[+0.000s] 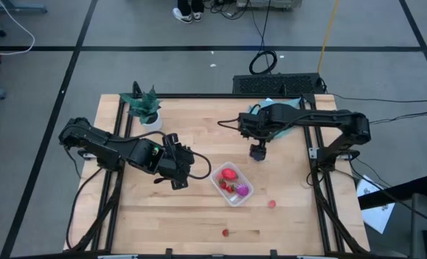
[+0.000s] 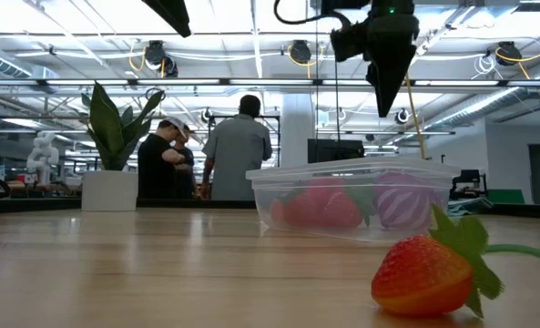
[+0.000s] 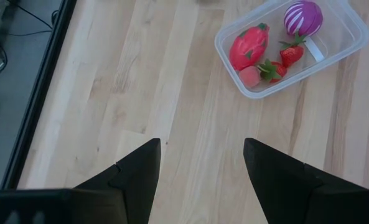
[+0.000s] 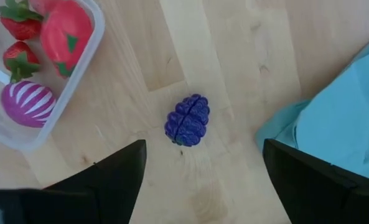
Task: Pick and placing Produce into tupperware
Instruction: Put the grapes into the transparent container
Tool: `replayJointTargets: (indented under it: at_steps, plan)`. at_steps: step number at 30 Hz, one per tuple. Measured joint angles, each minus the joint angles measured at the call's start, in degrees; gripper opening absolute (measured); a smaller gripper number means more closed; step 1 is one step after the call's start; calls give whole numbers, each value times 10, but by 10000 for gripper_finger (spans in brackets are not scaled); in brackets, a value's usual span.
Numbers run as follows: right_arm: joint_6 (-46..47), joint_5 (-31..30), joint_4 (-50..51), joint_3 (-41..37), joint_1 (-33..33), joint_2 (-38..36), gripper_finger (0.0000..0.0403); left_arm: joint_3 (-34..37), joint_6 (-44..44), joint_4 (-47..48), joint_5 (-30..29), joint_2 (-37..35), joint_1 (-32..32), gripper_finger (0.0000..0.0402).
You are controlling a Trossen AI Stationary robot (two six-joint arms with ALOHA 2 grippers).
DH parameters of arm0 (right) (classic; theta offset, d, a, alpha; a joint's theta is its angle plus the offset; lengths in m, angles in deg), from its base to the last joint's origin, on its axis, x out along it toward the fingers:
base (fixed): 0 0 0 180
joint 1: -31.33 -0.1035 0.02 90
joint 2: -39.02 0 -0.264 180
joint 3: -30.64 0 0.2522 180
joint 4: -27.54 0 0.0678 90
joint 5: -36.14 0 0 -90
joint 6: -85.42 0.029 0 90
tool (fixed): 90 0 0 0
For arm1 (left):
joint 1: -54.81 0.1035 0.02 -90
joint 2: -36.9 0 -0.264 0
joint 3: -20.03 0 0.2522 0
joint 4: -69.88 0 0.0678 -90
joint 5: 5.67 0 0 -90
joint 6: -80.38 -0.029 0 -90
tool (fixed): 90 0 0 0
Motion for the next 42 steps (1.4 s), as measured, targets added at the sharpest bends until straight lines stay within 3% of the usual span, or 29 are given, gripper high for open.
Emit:
replayJointTargets:
  at_steps: [12, 22, 32, 42]
  plan:
    - [-19, 1, -2, 0, 0, 75, 314, 0, 0, 2, 2, 0, 0, 237]
    - [-12, -20, -4, 0, 0, 80, 313, 0, 6, 8, 6, 0, 0, 237]
    - [68, -32, 14, -1, 11, 75, 313, 0, 6, 11, 5, 0, -3, 237]
    - [138, -30, 13, -85, 11, 75, 313, 0, 8, 13, 4, 0, -22, 237]
